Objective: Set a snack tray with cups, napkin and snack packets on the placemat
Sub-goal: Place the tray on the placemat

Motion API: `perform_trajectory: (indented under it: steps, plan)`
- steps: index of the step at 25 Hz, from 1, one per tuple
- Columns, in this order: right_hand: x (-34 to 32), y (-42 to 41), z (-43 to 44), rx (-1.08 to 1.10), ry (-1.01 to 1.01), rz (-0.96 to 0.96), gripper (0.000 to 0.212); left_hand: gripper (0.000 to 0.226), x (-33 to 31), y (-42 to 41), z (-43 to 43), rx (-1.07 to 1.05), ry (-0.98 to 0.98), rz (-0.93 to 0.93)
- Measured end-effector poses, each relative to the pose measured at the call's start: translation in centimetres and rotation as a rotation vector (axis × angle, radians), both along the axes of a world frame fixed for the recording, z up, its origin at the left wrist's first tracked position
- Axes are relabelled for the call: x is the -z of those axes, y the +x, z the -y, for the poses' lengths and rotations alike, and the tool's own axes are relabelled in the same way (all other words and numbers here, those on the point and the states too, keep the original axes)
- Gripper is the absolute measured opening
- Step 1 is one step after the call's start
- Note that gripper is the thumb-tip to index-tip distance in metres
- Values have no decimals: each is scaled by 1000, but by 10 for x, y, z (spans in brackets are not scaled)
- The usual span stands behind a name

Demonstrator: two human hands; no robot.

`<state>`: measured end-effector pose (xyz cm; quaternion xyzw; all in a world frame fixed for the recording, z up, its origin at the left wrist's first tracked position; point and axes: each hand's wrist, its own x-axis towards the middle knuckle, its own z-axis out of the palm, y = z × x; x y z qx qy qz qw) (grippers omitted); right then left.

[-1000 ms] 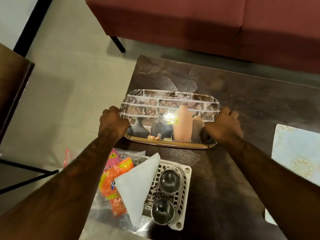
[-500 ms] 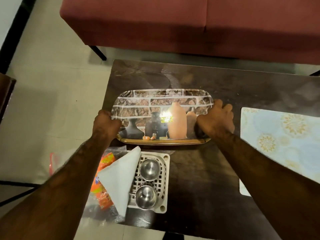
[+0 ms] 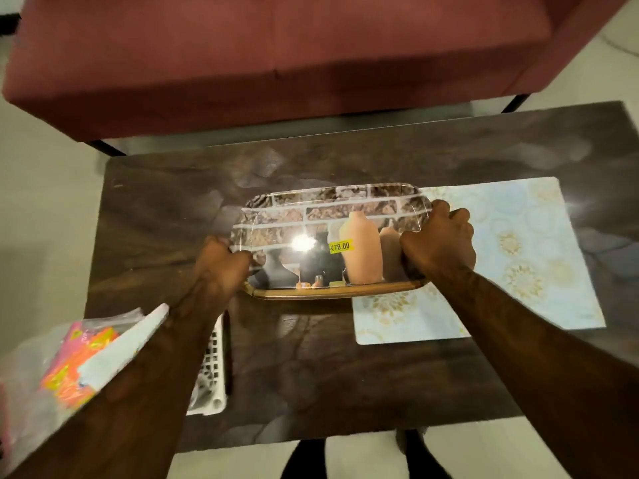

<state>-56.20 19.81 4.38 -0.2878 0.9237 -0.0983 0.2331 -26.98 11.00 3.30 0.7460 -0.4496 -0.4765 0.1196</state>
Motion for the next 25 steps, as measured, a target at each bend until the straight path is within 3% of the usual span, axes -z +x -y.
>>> perform_trajectory:
  steps: [3, 7, 13, 25]
  plan:
    - [-1, -67, -42, 41, 13, 1, 68, 22, 5, -70, -29, 61, -26, -33]
    - [2, -142, -82, 66, 35, 25, 67, 27, 17, -149, -63, 156, 25, 9]
    - [23, -218, -108, 55, 26, 116, 68, 39, 39, -222, -89, 130, 79, 60]
    - [57, -229, -96, -38, 35, 198, 71, 33, 62, -224, -89, 38, 106, 111]
